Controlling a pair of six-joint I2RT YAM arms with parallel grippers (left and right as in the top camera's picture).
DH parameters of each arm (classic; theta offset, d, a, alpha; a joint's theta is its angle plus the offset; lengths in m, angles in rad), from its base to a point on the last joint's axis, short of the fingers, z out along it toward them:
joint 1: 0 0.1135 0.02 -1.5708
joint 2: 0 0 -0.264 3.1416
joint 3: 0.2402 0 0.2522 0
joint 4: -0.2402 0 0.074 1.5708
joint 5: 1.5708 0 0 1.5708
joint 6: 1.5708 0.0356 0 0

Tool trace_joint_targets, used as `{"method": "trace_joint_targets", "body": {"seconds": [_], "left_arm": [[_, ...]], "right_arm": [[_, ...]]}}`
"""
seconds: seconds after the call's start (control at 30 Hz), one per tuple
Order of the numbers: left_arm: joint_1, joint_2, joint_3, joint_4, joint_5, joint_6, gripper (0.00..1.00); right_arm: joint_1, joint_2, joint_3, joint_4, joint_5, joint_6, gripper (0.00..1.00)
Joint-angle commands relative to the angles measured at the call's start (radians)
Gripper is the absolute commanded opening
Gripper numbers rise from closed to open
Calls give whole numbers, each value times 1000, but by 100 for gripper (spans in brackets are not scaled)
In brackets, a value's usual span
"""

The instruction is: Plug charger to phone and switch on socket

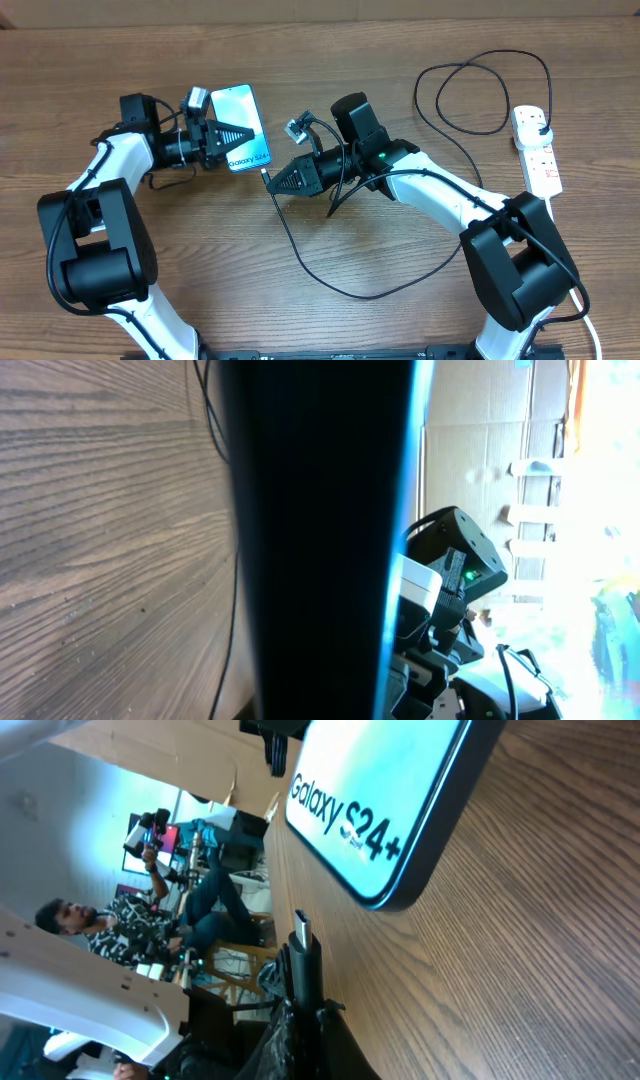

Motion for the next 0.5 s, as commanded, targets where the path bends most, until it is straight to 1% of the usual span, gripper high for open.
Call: {"method": "trace_joint_targets", "body": {"seconds": [0.0, 0.47], "left_arm": [[-13, -31, 3, 10, 49, -21, 4], [-13, -31, 3, 35, 48, -33, 4]], "right_arm": [[12, -19, -6, 6, 2, 26, 4], [18, -19, -6, 6, -1, 26, 4]]}}
